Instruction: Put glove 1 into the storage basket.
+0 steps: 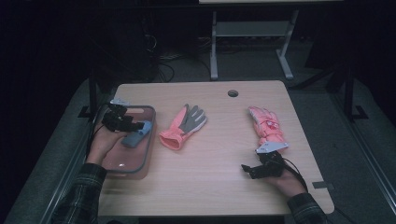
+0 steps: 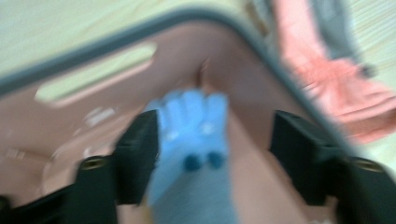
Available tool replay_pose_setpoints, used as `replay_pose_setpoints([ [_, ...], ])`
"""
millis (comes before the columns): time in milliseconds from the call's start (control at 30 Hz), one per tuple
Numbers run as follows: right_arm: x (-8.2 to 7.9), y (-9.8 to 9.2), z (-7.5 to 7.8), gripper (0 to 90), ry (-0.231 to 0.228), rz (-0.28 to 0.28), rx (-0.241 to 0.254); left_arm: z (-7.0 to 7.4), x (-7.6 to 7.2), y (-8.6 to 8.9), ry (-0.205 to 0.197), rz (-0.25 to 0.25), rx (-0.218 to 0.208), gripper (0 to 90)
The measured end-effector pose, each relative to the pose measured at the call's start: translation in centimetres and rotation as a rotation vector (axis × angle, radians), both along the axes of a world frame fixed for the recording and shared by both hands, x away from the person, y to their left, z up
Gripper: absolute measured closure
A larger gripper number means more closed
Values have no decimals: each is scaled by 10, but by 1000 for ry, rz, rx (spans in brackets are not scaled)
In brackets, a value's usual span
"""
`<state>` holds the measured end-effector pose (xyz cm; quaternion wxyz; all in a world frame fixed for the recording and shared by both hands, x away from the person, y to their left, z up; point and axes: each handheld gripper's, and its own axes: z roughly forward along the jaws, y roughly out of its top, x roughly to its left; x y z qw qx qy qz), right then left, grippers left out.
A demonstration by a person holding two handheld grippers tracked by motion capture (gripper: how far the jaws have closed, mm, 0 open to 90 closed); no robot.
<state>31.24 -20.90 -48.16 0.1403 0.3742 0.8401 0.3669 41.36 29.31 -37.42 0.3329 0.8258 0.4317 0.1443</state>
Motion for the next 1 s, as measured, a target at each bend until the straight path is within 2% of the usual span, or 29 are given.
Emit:
replay_pose_setpoints([
  [133, 0, 0, 0, 128, 0, 0, 0, 9, -4, -21, -10, -64, -28, 723],
  [167, 0, 0, 0, 129, 0, 0, 0, 10, -3, -25, -13, -84, -19, 768],
  [267, 0, 0, 0, 129, 0, 0, 0, 12, -3, -40, -9, -123, -32, 891],
  [400, 0, 0, 0, 129, 0, 0, 0, 13, -3, -64, -6, -167, -24, 892],
  [600, 0, 0, 0, 129, 0, 0, 0, 10, -3, -101, 4, -212, 9, 764],
  [767, 0, 0, 0, 129, 0, 0, 0, -1, 1, -128, 27, -240, 25, 690],
  [867, 0, 0, 0, 129, 0, 0, 0, -10, 4, -141, 36, -248, 66, 665],
  [1000, 0, 0, 0, 129, 0, 0, 0, -22, 8, -154, 65, -257, 96, 636],
])
